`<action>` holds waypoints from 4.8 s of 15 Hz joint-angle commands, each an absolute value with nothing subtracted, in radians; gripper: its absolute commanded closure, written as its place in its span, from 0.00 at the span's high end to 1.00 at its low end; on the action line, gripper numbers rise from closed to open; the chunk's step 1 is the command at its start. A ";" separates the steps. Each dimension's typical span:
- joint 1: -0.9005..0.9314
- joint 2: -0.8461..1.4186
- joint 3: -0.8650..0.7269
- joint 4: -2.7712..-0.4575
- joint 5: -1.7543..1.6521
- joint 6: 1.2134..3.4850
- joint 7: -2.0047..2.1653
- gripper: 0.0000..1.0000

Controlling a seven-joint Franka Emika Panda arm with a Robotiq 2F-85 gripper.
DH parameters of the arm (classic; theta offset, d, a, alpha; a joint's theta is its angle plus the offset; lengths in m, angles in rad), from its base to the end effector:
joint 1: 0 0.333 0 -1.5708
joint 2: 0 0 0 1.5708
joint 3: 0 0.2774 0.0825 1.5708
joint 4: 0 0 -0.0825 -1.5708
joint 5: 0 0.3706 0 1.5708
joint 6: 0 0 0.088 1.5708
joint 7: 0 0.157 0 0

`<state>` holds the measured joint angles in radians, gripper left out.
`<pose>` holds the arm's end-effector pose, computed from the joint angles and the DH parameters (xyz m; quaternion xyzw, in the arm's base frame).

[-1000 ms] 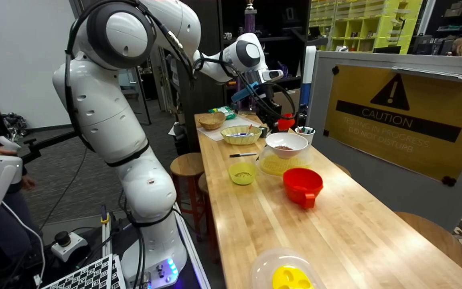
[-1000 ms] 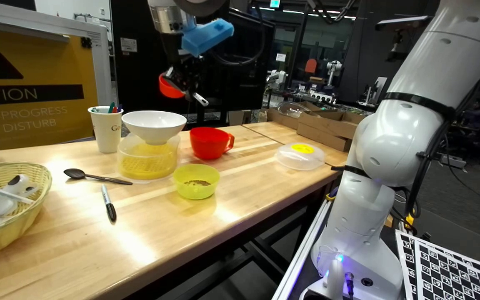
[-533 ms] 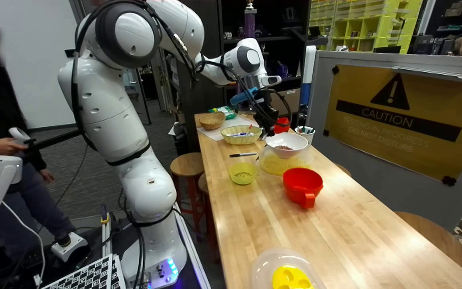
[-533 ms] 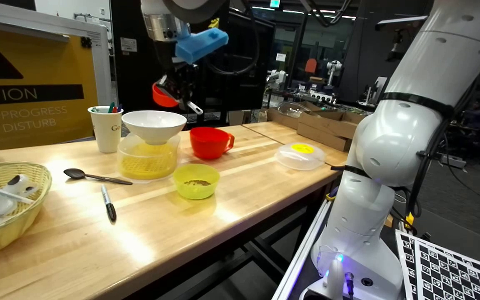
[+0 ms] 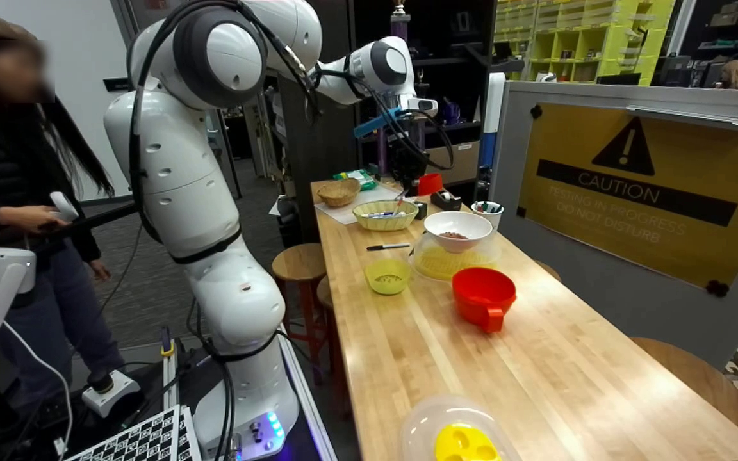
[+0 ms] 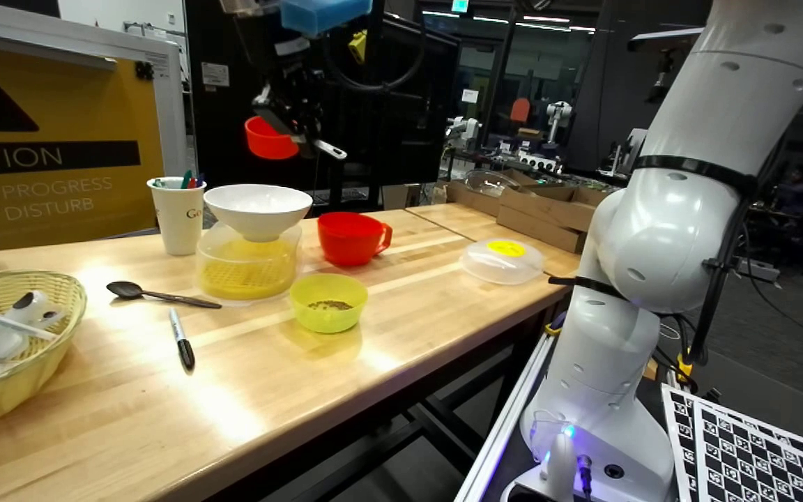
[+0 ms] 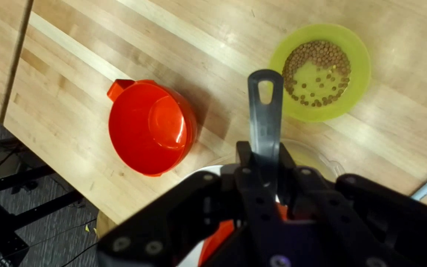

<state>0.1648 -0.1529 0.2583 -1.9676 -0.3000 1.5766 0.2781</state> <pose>0.4458 0.1532 0.4431 0.9748 0.0861 -0.0557 0.1983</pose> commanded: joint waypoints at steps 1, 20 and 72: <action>0.194 -0.073 0.278 -1.823 -0.302 1.415 0.259 0.04; 0.202 0.136 0.199 -1.661 -0.095 1.478 0.279 0.04; 0.115 -0.041 0.118 -1.971 -0.110 1.685 0.272 0.04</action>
<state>0.1075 -0.0313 0.1085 -1.9685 -0.1259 1.6912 0.3000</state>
